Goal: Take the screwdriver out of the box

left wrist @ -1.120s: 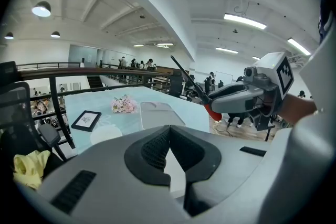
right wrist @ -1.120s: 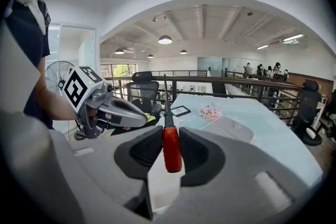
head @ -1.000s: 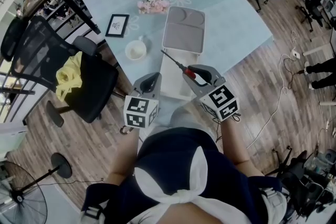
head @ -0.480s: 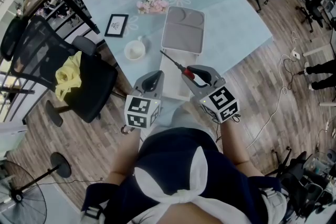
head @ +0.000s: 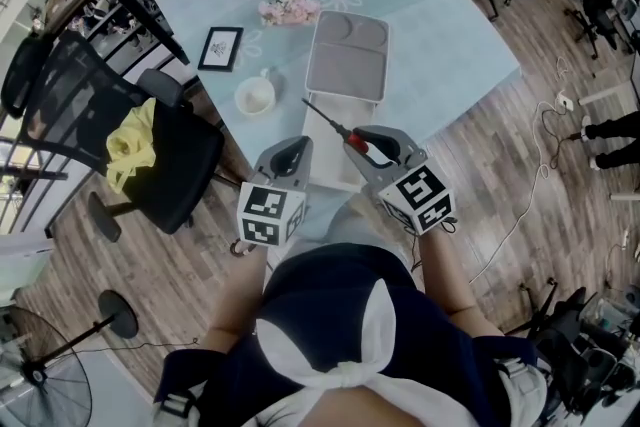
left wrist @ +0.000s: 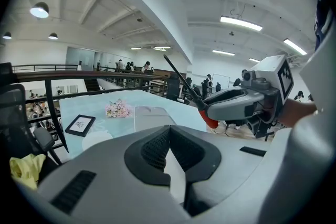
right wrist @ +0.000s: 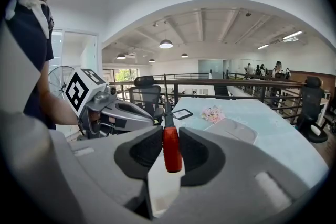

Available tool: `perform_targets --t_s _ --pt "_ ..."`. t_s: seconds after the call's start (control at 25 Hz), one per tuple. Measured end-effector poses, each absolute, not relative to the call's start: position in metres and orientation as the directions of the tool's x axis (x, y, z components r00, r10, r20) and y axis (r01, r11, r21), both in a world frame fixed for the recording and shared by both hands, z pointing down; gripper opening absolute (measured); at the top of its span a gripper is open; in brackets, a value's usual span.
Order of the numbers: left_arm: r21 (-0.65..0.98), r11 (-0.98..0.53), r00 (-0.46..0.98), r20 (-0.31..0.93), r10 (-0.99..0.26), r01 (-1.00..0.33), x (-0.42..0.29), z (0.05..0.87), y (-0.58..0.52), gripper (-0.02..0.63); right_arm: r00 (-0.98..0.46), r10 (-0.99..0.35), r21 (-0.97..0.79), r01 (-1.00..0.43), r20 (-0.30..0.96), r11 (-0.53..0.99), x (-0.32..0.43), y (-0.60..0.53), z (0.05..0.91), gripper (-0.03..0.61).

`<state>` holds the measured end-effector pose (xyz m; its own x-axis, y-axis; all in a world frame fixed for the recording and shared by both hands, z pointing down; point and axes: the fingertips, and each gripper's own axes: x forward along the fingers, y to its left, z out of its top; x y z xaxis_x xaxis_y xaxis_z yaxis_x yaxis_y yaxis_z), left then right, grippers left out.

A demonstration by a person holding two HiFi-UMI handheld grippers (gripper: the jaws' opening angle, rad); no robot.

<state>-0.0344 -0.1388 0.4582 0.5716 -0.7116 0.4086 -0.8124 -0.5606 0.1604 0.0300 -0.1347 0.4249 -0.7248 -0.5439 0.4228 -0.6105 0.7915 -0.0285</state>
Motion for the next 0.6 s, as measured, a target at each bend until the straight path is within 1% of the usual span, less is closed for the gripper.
perform_targets --t_s 0.6 --pt "0.162 -0.556 0.567 0.418 -0.710 -0.815 -0.033 0.463 -0.138 0.017 -0.715 -0.542 -0.035 -0.618 0.442 0.786 0.037 -0.135 0.436 0.095"
